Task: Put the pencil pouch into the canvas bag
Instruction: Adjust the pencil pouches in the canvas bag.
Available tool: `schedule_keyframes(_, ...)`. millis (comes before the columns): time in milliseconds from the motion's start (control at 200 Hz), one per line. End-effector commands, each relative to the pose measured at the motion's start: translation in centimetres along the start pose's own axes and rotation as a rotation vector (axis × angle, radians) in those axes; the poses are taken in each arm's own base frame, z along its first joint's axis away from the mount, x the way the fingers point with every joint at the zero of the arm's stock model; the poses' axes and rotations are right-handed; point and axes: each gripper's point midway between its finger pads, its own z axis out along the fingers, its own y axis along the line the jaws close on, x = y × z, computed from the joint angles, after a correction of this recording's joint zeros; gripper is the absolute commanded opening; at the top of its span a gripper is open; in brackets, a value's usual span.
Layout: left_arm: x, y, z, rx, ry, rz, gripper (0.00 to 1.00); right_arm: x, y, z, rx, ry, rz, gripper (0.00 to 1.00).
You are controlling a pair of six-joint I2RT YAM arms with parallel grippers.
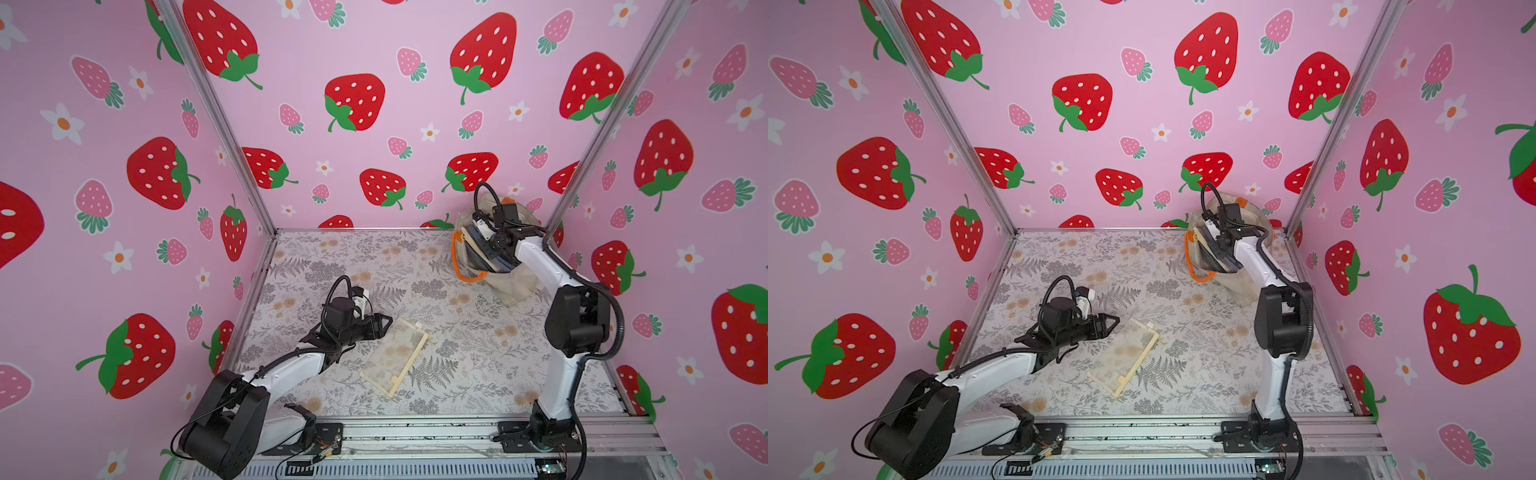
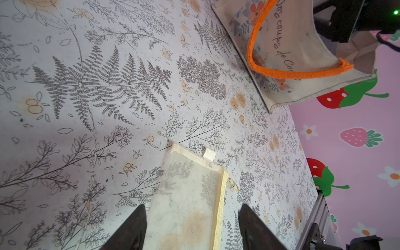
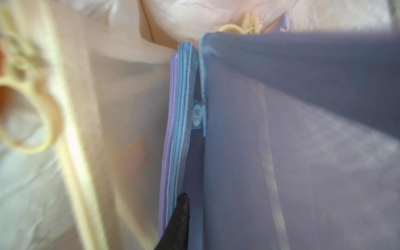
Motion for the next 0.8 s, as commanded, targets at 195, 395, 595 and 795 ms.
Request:
schedule_keyframes(195, -0.2, -0.4, 0.0, 0.025, -0.010, 0.004, 0.70, 0.0, -2.7, -1.2, 0.110, 0.036, 0.025, 0.00)
schedule_keyframes(395, -0.3, -0.3, 0.1, 0.028, -0.012, 0.004, 0.70, 1.2, -3.3, 1.1, 0.148, 0.136, -0.015, 0.00)
schedule_keyframes(595, -0.3, -0.1, 0.0, 0.021, -0.014, -0.001, 0.70, 1.2, -1.3, 3.0, 0.054, 0.124, -0.017, 0.00)
schedule_keyframes(795, -0.1, 0.1, 0.0, 0.017, -0.010, -0.001, 0.70, 1.0, -1.0, 1.8, 0.044, 0.095, 0.005, 0.22)
